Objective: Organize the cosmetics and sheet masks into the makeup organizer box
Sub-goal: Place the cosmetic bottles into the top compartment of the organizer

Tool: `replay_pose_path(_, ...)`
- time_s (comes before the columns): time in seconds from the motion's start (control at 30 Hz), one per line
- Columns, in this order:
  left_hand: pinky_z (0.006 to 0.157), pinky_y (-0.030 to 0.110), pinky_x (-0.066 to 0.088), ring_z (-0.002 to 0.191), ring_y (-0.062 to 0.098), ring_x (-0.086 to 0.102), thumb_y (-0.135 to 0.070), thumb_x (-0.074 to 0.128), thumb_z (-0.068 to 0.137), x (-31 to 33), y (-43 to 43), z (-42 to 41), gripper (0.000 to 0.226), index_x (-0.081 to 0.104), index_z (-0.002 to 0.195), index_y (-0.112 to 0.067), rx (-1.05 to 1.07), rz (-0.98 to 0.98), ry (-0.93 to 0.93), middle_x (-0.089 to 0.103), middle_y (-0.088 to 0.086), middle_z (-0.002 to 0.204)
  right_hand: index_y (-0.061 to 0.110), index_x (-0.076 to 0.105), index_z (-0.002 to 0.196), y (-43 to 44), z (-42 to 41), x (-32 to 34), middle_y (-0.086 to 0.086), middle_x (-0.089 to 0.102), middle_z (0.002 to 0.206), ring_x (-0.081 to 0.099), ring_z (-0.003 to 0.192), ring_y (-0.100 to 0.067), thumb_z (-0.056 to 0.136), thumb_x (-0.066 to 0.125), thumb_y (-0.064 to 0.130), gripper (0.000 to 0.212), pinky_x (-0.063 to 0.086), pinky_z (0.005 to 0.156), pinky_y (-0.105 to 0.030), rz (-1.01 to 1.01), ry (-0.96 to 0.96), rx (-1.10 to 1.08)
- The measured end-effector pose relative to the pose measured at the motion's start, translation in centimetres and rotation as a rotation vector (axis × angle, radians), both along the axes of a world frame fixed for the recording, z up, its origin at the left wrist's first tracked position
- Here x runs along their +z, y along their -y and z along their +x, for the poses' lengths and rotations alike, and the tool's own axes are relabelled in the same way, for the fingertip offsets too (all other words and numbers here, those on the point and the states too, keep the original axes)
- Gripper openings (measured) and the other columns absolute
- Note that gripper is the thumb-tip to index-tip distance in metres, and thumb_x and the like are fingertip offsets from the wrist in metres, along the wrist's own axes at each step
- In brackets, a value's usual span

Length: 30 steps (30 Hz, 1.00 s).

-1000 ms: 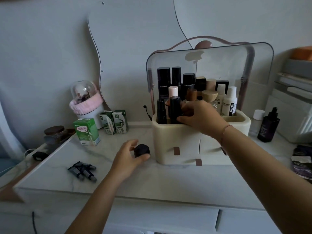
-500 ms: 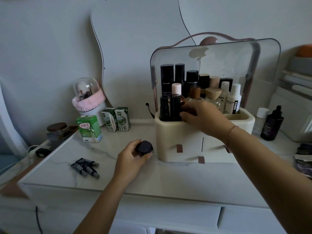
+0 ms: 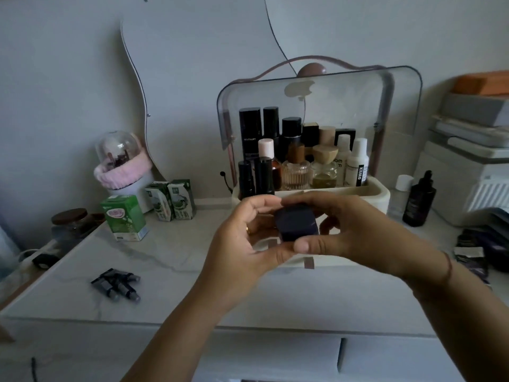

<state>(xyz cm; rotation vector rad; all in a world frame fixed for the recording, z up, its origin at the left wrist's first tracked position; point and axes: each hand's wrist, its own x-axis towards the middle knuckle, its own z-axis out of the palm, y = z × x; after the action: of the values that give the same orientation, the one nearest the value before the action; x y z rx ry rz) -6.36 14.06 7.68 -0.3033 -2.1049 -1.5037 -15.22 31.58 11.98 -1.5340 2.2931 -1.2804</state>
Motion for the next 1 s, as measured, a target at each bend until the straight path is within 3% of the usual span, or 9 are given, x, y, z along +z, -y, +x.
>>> replay_pose_path(0.17, 0.075, 0.024, 0.056, 0.096, 0.009, 0.069, -0.039, 0.080, 0.067, 1.3, -1.2, -1.7, 0.047, 0.055, 0.105, -0.032, 0.061, -0.039, -0.084, 0.070, -0.012, 0.106, 0.029, 0.064, 0.107, -1.0, -2.4, 1.7, 0.011, 0.069, 0.102, 0.064, 0.097, -0.009, 0.069, 0.071, 0.048, 0.043, 0.053, 0.086, -0.023, -0.025, 0.087, 0.066)
replay_pose_path(0.27, 0.082, 0.017, 0.050, 0.099, 0.005, 0.063, -0.044, 0.073, 0.075, 0.5, -0.5, -2.4, 0.041, 0.056, 0.109, -0.026, 0.268, -0.158, -0.191, 0.066, -0.012, 0.102, 0.030, 0.065, 0.105, -0.3, -3.9, 1.7, 0.012, 0.070, 0.096, 0.064, 0.092, -0.003, 0.063, 0.070, 0.052, 0.047, 0.052, 0.079, -0.014, -0.091, 0.133, -0.025)
replay_pose_path(0.33, 0.086, 0.013, 0.045, 0.101, 0.001, 0.057, -0.046, 0.066, 0.079, -0.4, 0.4, -2.8, 0.038, 0.058, 0.107, -0.021, 0.456, -0.201, -0.251, 0.061, -0.014, 0.105, 0.029, 0.064, 0.104, 0.6, -5.1, 1.5, 0.010, 0.069, 0.093, 0.065, 0.088, -0.003, 0.062, 0.073, 0.050, 0.048, 0.053, 0.074, -0.016, -0.124, 0.118, -0.164)
replay_pose_path(0.43, 0.096, 0.021, 0.042, 0.111, 0.011, 0.053, -0.041, 0.058, 0.083, -2.0, 1.6, -3.5, 0.041, 0.060, 0.111, -0.012, 0.604, -0.231, -0.217, 0.058, -0.003, 0.114, 0.032, 0.060, 0.099, 2.2, -6.5, 1.2, 0.011, 0.066, 0.092, 0.064, 0.087, -0.007, 0.069, 0.079, 0.034, 0.036, 0.054, 0.075, -0.021, -0.078, 0.041, -0.286)
replay_pose_path(0.53, 0.103, 0.027, 0.038, 0.123, 0.018, 0.049, -0.040, 0.053, 0.086, -3.3, 2.4, -4.0, 0.048, 0.058, 0.123, -0.010, 0.615, -0.313, -0.133, 0.055, 0.003, 0.129, 0.025, 0.061, 0.109, 3.5, -7.3, 0.7, 0.010, 0.064, 0.095, 0.062, 0.087, -0.006, 0.071, 0.078, 0.033, 0.043, 0.053, 0.075, -0.020, -0.044, -0.020, -0.354)
replay_pose_path(0.63, 0.103, 0.009, 0.030, 0.125, 0.013, 0.047, -0.036, 0.055, 0.092, -4.0, 3.0, -4.1, 0.043, 0.057, 0.127, -0.012, 0.602, -0.361, -0.141, 0.053, 0.002, 0.132, 0.025, 0.061, 0.116, 4.1, -7.6, 0.3, 0.011, 0.063, 0.095, 0.060, 0.084, -0.003, 0.070, 0.078, 0.037, 0.051, 0.051, 0.069, -0.015, -0.033, -0.061, -0.392)
replay_pose_path(0.7, 0.102, 0.007, 0.029, 0.125, 0.011, 0.047, -0.035, 0.055, 0.094, -4.1, 3.3, -4.1, 0.040, 0.056, 0.128, -0.014, 0.589, -0.374, -0.156, 0.052, 0.000, 0.132, 0.027, 0.062, 0.116, 4.2, -7.6, 0.1, 0.010, 0.063, 0.094, 0.059, 0.081, -0.004, 0.069, 0.078, 0.039, 0.051, 0.048, 0.062, -0.012, -0.003, -0.116, -0.412)
replay_pose_path(0.83, 0.102, 0.008, 0.030, 0.127, 0.009, 0.045, -0.041, 0.048, 0.092, -4.2, 3.5, -4.1, 0.046, 0.054, 0.131, -0.017, 0.547, -0.375, -0.156, 0.050, -0.002, 0.134, 0.023, 0.066, 0.112, 4.2, -7.6, 0.1, 0.003, 0.065, 0.100, 0.060, 0.084, -0.010, 0.071, 0.076, 0.041, 0.046, 0.055, 0.074, -0.028, 0.056, -0.179, -0.428)
replay_pose_path(1.0, 0.104, 0.007, 0.028, 0.130, 0.004, 0.041, -0.036, 0.053, 0.094, -4.5, 3.8, -4.1, 0.042, 0.052, 0.133, -0.019, 0.530, -0.360, -0.157, 0.047, -0.006, 0.137, 0.024, 0.068, 0.106, 4.1, -8.0, 0.7, 0.005, 0.068, 0.092, 0.059, 0.076, -0.003, 0.075, 0.074, 0.040, 0.036, 0.047, 0.061, -0.013, 0.153, -0.118, -0.356)
